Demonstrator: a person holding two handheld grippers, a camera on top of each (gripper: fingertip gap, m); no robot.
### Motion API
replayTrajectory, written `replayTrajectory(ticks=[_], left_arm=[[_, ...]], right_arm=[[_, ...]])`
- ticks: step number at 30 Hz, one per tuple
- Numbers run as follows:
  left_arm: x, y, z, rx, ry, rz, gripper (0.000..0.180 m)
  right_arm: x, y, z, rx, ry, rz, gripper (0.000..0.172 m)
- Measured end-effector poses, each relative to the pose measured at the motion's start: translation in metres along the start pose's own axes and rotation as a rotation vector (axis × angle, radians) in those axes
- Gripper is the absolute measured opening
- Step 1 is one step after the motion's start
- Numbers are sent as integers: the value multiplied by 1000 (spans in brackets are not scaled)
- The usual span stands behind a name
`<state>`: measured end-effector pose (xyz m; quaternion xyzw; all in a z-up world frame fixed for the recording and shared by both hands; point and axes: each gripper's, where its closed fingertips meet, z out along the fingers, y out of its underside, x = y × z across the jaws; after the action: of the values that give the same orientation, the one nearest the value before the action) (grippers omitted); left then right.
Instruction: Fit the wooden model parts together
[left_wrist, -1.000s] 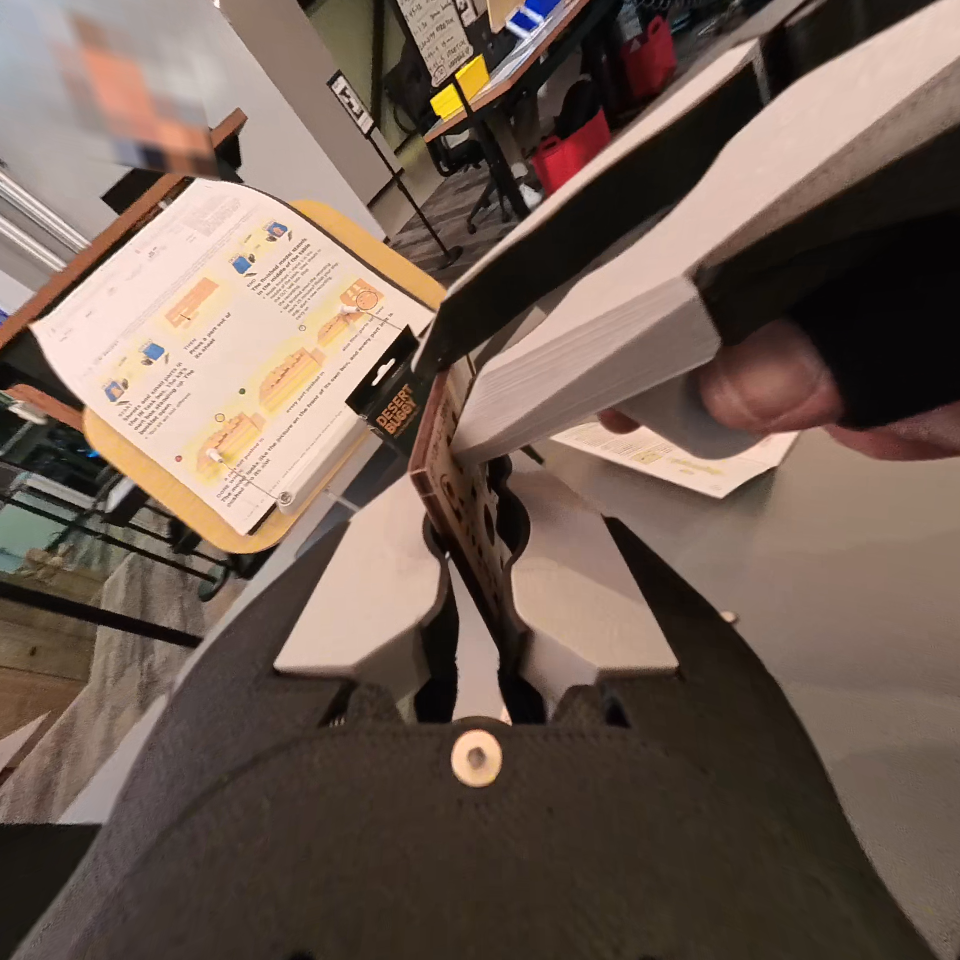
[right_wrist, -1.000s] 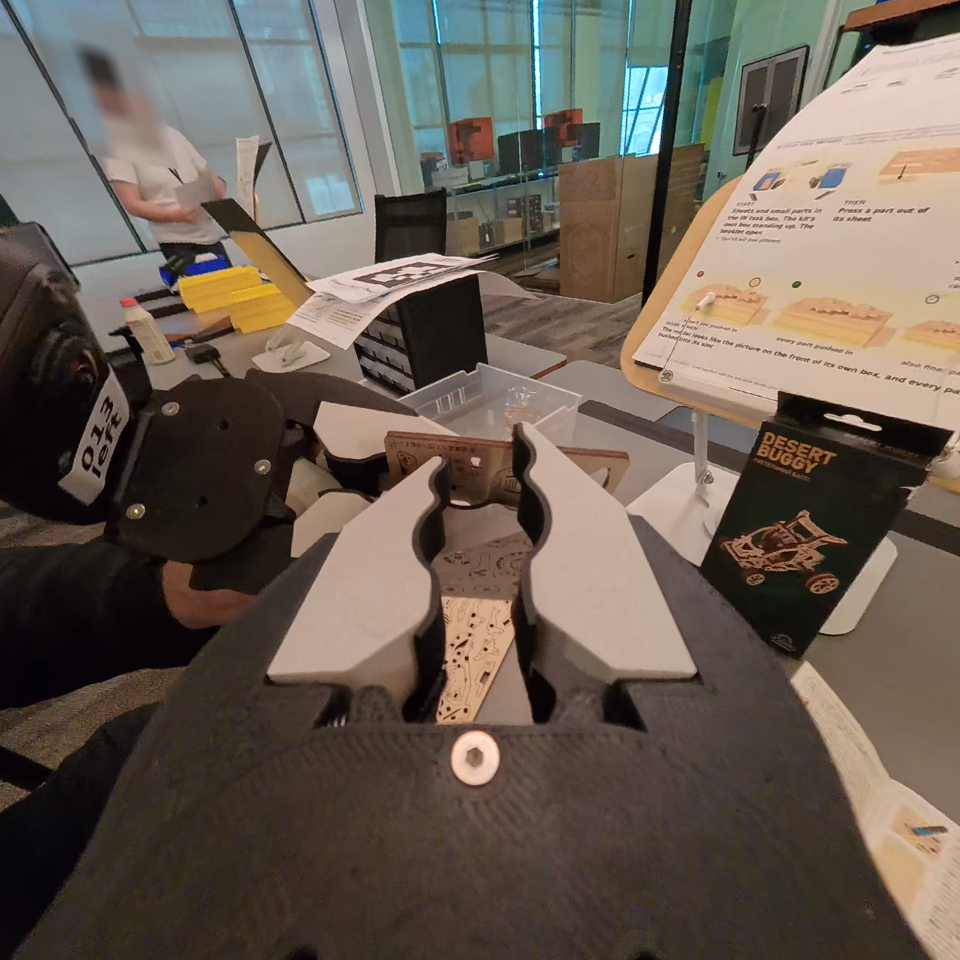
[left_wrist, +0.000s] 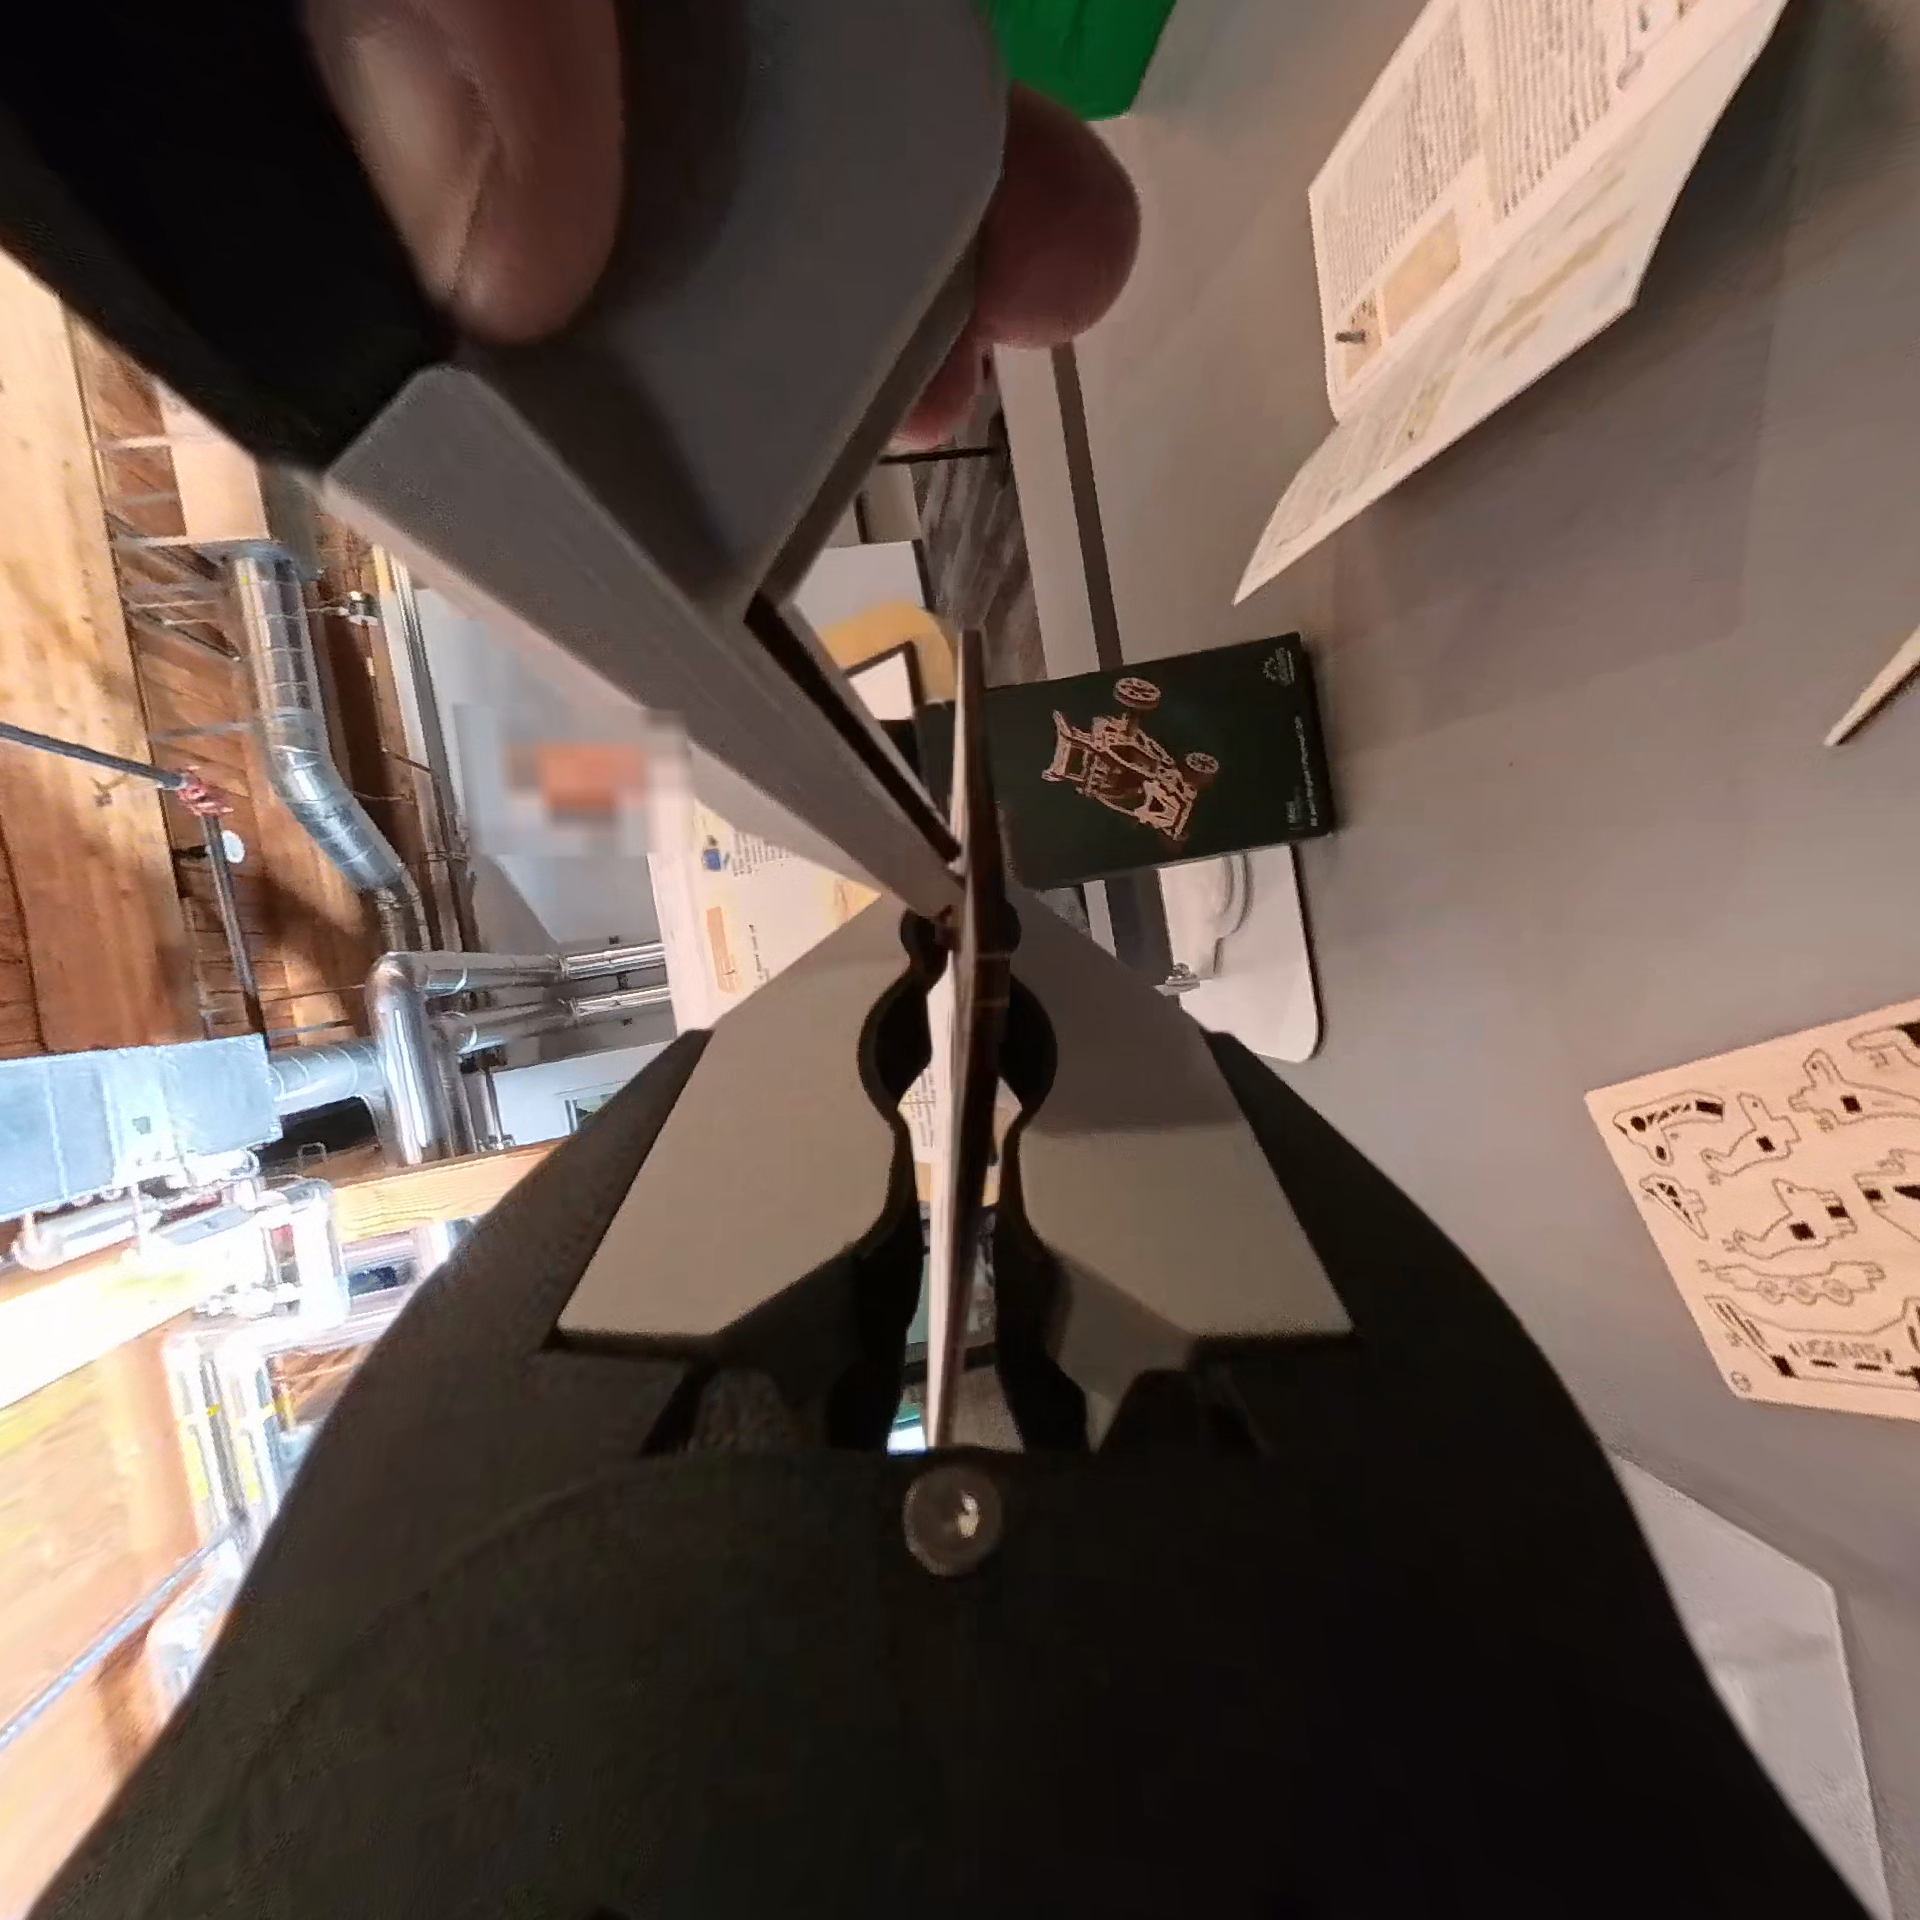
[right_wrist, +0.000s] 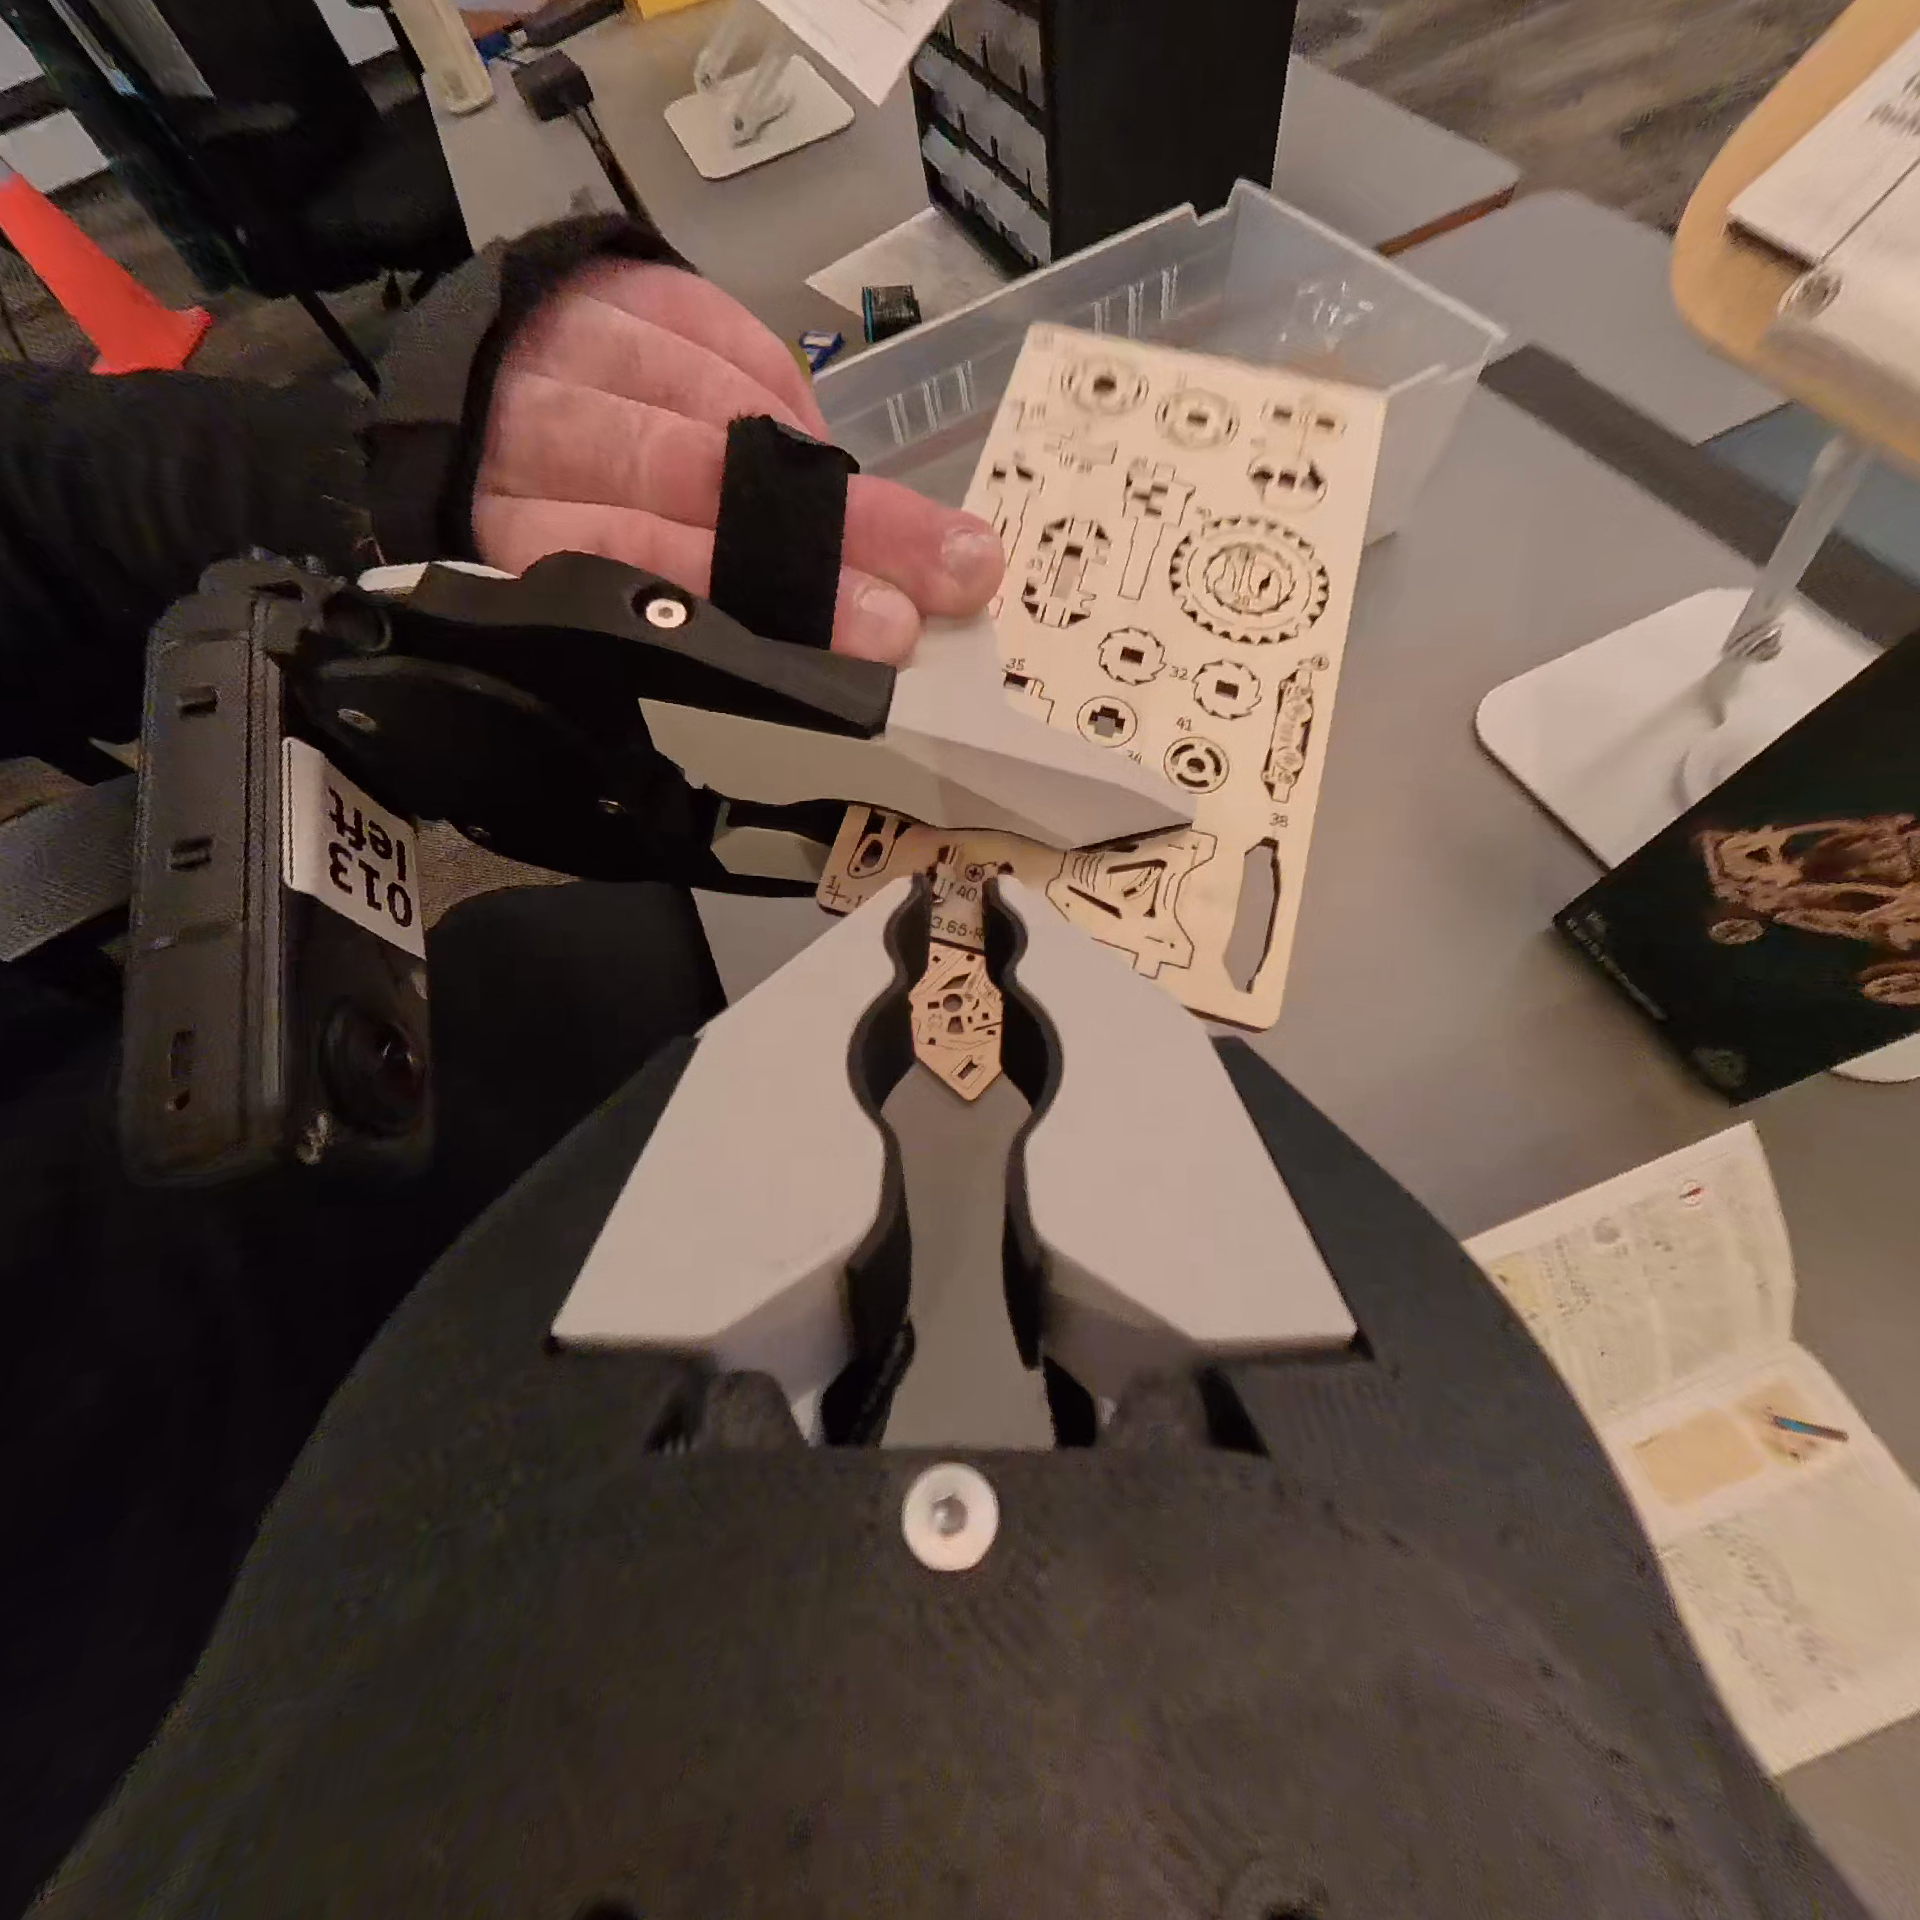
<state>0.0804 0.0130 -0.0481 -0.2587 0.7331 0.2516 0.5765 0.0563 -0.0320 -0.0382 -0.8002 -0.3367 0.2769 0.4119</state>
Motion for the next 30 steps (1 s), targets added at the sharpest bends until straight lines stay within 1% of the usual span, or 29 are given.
replayTrajectory(ticks=[2, 3, 8, 13, 15, 19, 20, 21, 23, 27, 30], left_arm=[[6, 2, 3, -11, 11, 29, 2], [8, 3, 4, -14, 19, 30, 2], [20, 5, 7, -16, 49, 69, 2], [28, 10, 8, -10, 54, 51, 2], [33, 7, 5, 10, 62, 40, 2], [39, 11, 5, -2, 71, 29, 2], [40, 12, 6, -6, 72, 31, 2], [40, 13, 6, -6, 72, 29, 1], [41, 13, 7, -7, 79, 27, 2], [42, 15, 8, -15, 77, 41, 1], [43, 11, 5, 10, 83, 53, 1]], right_arm=[[1, 4, 5, 5, 6, 11, 6], [0, 5, 7, 11, 1, 8, 1], [3, 11, 15, 20, 9, 25, 0], [8, 6, 18, 167, -20, 156, 0], [7, 6, 19, 212, -71, 235, 0], [7, 14, 21, 176, -30, 178, 0], [2, 16, 23, 152, -39, 157, 11], [1, 18, 26, 130, -30, 127, 18], [0, 21, 30, 92, 12, 48, 23], [-2, 20, 36, 106, 16, 48, 15], [-2, 17, 33, 157, -54, 161, 11]])
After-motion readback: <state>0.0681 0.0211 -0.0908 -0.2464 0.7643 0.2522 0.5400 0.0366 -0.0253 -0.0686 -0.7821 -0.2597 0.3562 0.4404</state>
